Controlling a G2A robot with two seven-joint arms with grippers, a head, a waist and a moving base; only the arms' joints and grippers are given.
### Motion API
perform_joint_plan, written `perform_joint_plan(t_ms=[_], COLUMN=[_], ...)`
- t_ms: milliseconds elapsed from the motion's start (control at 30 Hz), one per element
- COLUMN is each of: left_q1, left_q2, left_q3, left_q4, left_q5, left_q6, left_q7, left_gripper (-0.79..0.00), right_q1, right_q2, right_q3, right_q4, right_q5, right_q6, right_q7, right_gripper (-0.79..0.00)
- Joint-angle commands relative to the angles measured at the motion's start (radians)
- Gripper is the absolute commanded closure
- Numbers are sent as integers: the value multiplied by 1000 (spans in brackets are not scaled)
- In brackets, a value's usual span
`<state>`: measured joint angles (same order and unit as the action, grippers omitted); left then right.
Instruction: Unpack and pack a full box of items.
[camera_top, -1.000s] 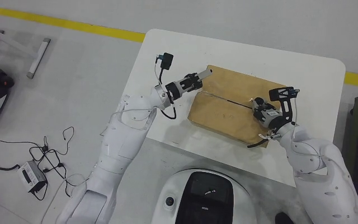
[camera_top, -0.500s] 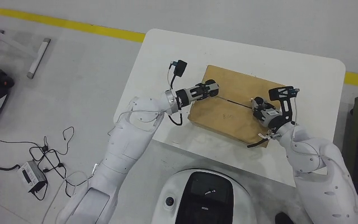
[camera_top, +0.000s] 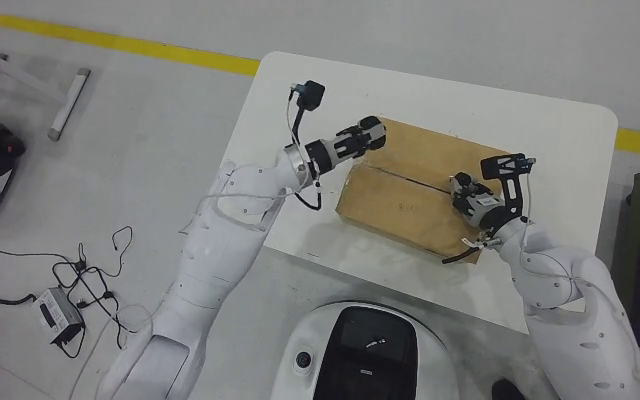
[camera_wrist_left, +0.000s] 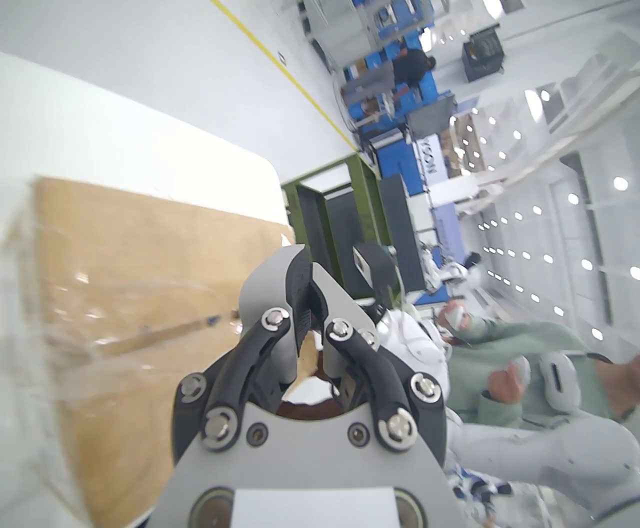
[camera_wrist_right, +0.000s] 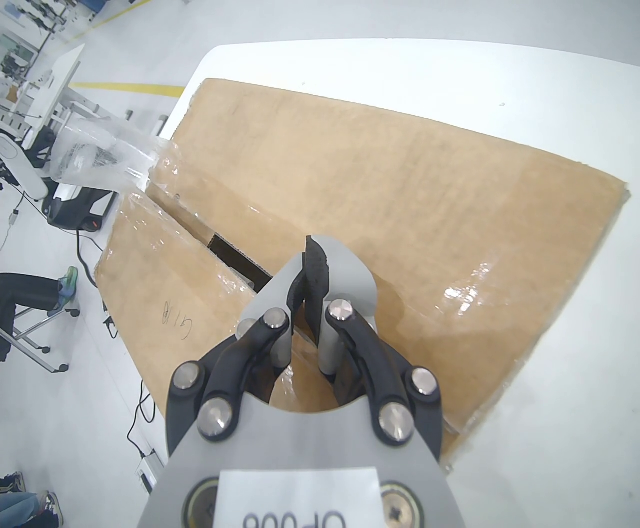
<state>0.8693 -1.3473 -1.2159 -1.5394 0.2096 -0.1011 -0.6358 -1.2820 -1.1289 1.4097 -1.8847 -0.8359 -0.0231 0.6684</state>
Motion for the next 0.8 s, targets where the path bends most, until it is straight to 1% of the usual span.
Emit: perform_joint_plan(t_ms=[0,67,133,267,367,533,767], left_q1=[-8,-14,-6,13,15,15,28], left_q2=[3,5,5,0,-4,-3,-1], left_q3=[-10,-3,12,42,62,92,115], left_q4=[43,70,85,103,89,69,56], left_q5=[69,130,144,117,80,99,124], left_q6=[37,70,84,104,90,55,38], left_q7=[41,45,41,27,9,-25,-46], left_gripper=[0,0,0,0,0,0,0], right_q1=[-1,-3,-4,-4,1,7,10], right_q2=[0,0,0,0,0,-1,-2], right_q3=[0,0,1,2,0,-5,1], right_q4=[1,2,2,4,7,7,0], right_q5=[-1,-1,0,0,0,-1,-6], right_q6=[0,-1,-2,0,-1,2,33], right_q7=[0,-1,-1,-2,-2,-2,-20], right_gripper=[0,0,0,0,0,0,0])
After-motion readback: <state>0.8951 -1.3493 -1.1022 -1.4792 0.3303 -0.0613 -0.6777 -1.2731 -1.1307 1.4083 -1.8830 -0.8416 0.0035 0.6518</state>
